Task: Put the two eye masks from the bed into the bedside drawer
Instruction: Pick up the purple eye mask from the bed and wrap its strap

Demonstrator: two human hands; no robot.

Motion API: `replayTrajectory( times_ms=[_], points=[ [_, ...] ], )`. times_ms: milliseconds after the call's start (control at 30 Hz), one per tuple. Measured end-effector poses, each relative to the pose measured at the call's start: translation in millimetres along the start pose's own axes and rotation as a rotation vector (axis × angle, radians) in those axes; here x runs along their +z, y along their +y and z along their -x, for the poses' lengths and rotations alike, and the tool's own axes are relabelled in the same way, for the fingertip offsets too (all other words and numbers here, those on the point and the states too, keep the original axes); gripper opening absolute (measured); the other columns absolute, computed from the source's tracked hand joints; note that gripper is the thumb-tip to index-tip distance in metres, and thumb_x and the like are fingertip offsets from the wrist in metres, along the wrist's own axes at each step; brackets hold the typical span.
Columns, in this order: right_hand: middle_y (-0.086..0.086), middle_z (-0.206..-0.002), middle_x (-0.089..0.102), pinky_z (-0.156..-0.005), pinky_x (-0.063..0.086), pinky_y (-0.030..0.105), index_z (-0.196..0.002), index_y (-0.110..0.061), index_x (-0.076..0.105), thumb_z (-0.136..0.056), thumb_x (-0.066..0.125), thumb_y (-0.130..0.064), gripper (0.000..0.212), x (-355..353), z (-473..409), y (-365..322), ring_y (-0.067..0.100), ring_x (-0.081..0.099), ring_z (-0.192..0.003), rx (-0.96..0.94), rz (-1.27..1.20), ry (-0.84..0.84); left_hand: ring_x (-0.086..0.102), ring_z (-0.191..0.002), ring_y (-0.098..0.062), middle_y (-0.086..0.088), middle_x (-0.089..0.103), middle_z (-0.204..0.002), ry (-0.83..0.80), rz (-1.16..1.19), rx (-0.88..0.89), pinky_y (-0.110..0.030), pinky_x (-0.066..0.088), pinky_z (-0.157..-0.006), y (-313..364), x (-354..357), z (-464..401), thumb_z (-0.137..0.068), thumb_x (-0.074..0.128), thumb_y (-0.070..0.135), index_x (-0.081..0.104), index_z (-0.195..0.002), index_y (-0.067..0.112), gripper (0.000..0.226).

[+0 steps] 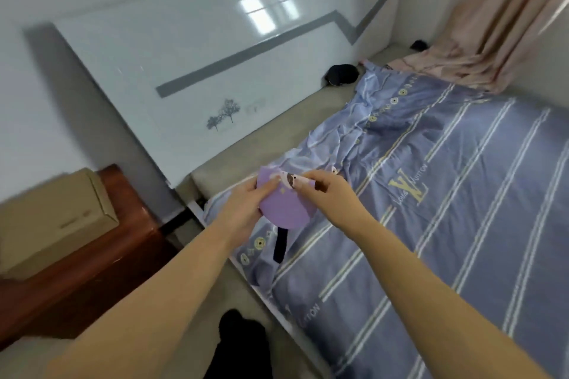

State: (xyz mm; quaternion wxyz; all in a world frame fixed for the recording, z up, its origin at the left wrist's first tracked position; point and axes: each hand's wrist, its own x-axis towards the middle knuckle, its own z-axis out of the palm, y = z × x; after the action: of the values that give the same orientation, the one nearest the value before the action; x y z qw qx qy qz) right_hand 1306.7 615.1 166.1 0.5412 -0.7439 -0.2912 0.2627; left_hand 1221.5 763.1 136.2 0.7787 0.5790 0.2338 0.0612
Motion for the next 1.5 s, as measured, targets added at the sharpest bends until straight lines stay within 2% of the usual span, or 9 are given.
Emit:
replayTrajectory(
  times_ms=[133, 367, 567, 800, 933, 1133, 1267, 1367, 1500],
  points=[
    [0.014, -0.078, 0.058, -0.067, 0.040, 0.036, -0.085, -0.002, 0.065, -0.087, 0.060, -0.033, 0.032, 14.8, 47.1, -27.7, 0.021, 0.054, -0.072, 0.045, -0.091, 0.027, 0.061, -0.108, -0.020, -0.011, 0.061, -0.123, 0.119, -0.094, 0.086, -0.028, 0.053, -0.086, 8.7, 2.7, 73.4, -0.086, 0.062, 0.017, 0.046, -0.124, 0.008, 0.042],
    [-0.006, -0.081, 0.065, -0.052, 0.049, 0.017, -0.085, -0.022, 0.059, -0.089, 0.055, -0.042, 0.020, 82.2, 90.1, -65.6, 0.003, 0.063, -0.065, 0.061, -0.326, 0.240, 0.065, -0.103, -0.019, -0.002, 0.067, -0.116, 0.029, -0.027, 0.076, -0.034, 0.058, -0.079, 23.6, -6.6, 154.2, -0.096, 0.045, 0.027, 0.054, -0.124, 0.019, 0.031],
    [-0.004, -0.086, 0.076, -0.066, 0.058, 0.025, -0.100, -0.019, 0.066, -0.088, 0.061, -0.025, 0.015, 146.2, 117.2, -87.0, 0.013, 0.071, -0.082, 0.127, -0.397, -0.224, 0.065, -0.106, -0.020, -0.004, 0.068, -0.117, 0.147, 0.098, 0.173, -0.030, 0.057, -0.083, 25.9, -79.2, 223.6, -0.096, 0.044, 0.028, 0.057, -0.118, 0.021, 0.027],
    [-0.001, -0.089, 0.075, -0.061, 0.056, 0.025, -0.107, -0.014, 0.064, -0.086, 0.063, -0.026, 0.024, 205.6, 143.5, -102.8, 0.014, 0.070, -0.082, 0.093, -0.543, -0.175, 0.040, -0.041, -0.008, 0.004, 0.049, -0.053, -0.165, 0.021, 0.026, -0.021, 0.042, -0.052, 6.0, -134.7, 301.5, -0.079, 0.059, 0.046, 0.059, -0.077, 0.020, 0.026],
    [-0.003, -0.090, 0.074, -0.062, 0.055, 0.023, -0.110, -0.016, 0.063, -0.086, 0.063, -0.027, 0.027, 215.7, 157.8, -101.5, 0.012, 0.069, -0.082, 0.062, -0.508, -0.149, 0.023, -0.038, -0.005, 0.009, 0.030, -0.049, -0.163, 0.027, -0.097, -0.017, 0.031, -0.042, 2.7, -153.0, 317.1, -0.082, 0.058, 0.050, 0.050, -0.062, 0.023, 0.034],
    [-0.009, -0.087, 0.077, -0.062, 0.055, 0.020, -0.093, -0.028, 0.069, -0.086, 0.063, -0.031, 0.011, 213.5, 159.4, -106.2, 0.009, 0.071, -0.080, 0.006, -0.355, -0.179, 0.055, -0.068, -0.006, 0.005, 0.059, -0.069, 0.125, -0.068, 0.009, -0.024, 0.048, -0.073, 5.5, -155.5, 322.1, -0.089, 0.057, 0.024, 0.068, -0.061, 0.022, 0.031],
    [-0.011, -0.085, 0.075, -0.069, 0.055, 0.024, -0.086, -0.033, 0.070, -0.086, 0.062, -0.031, 0.008, 214.9, 157.5, -102.6, 0.009, 0.068, -0.083, -0.073, -0.217, -0.087, 0.055, -0.056, -0.014, 0.002, 0.063, -0.060, 0.045, 0.163, 0.202, -0.020, 0.050, -0.053, 19.6, -147.9, 329.0, -0.089, 0.055, 0.024, 0.065, -0.069, 0.016, 0.024],
    [-0.015, -0.087, 0.071, -0.065, 0.052, 0.013, -0.089, -0.033, 0.067, -0.087, 0.061, -0.030, 0.007, 216.6, 157.3, -103.9, 0.004, 0.065, -0.084, -0.132, -0.222, -0.013, 0.055, -0.040, -0.016, -0.002, 0.064, -0.055, -0.195, 0.185, 0.015, -0.020, 0.045, -0.041, 17.1, -133.5, 333.3, -0.087, 0.045, 0.052, 0.066, -0.073, 0.015, 0.045],
    [-0.017, -0.096, 0.070, -0.072, 0.053, 0.014, -0.092, -0.035, 0.066, -0.087, 0.062, -0.031, 0.008, 213.2, 158.2, -115.5, 0.001, 0.065, -0.090, -0.168, -0.340, 0.042, 0.072, -0.074, -0.021, -0.010, 0.075, -0.089, -0.338, -0.114, -0.353, -0.026, 0.058, -0.067, -15.0, -126.2, 327.8, -0.095, 0.015, 0.052, 0.071, -0.098, 0.014, 0.068]
  ],
)
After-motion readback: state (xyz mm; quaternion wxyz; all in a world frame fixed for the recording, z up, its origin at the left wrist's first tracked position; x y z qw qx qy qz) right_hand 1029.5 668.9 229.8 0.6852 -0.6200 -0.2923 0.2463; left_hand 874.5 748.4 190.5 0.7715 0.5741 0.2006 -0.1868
